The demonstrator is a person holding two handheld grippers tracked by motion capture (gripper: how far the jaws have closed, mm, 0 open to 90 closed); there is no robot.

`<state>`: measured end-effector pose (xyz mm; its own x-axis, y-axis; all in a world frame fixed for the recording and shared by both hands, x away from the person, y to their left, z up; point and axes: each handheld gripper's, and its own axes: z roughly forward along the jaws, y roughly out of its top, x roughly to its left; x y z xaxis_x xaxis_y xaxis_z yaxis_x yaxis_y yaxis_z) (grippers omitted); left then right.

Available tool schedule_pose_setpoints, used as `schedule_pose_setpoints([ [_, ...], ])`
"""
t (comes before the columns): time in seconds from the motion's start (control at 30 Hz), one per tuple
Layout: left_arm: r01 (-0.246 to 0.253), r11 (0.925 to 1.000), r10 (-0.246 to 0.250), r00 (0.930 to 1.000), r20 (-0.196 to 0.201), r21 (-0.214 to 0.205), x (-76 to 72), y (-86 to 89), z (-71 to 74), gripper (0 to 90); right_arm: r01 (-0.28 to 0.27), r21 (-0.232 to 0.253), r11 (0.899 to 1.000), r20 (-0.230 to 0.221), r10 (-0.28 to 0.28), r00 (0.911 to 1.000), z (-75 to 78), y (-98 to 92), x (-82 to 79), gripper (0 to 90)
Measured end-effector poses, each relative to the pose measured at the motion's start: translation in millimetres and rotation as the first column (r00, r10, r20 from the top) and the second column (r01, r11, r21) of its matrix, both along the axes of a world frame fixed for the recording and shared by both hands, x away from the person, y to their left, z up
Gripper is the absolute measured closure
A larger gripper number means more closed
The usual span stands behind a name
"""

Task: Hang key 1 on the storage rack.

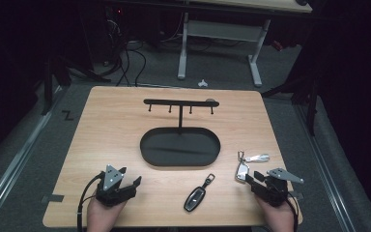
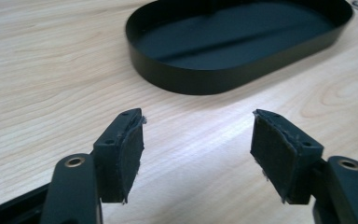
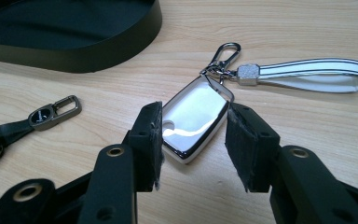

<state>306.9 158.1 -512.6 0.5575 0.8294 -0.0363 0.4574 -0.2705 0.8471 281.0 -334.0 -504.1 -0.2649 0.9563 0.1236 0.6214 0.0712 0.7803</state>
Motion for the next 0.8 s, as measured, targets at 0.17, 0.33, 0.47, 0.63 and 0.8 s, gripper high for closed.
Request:
schedule_pose_setpoints([
  [0.17, 0.015, 0.9986, -0.016, 0.9998, 0.014, 0.051, 0.3, -3.3, -3.4, 34.1, -0.019, -0.022, 1.000, 0.006, 0.019, 0.9998, 0.1, 6.4, -0.9, 54.6],
  [0.33, 0.034, 0.9994, -0.034, 0.9992, 0.021, 0.005, 1.6, -4.3, 1.0, 34.5, -0.044, -0.005, 0.999, 0.003, 0.044, 0.9990, -0.3, 7.1, -3.6, 53.7],
  [0.47, 0.054, 0.9983, -0.054, 0.9985, -0.009, -0.021, 3.9, -6.7, 0.3, 34.8, -0.066, -0.030, 0.997, 0.022, 0.066, 0.9976, 0.7, 9.7, -9.0, 53.9],
  [0.63, 0.063, 0.9980, -0.063, 0.9979, 0.017, -0.007, 1.1, -9.9, -0.2, 33.9, -0.104, -0.033, 0.994, 0.037, 0.105, 0.9937, -1.6, 17.5, -10.7, 64.1],
  [0.8, 0.057, 0.9984, -0.057, 0.9982, 0.019, 0.002, 0.0, -9.0, -2.4, 32.7, -0.151, -0.033, 0.988, 0.051, 0.152, 0.9870, 1.3, 28.1, -11.8, 75.9],
])
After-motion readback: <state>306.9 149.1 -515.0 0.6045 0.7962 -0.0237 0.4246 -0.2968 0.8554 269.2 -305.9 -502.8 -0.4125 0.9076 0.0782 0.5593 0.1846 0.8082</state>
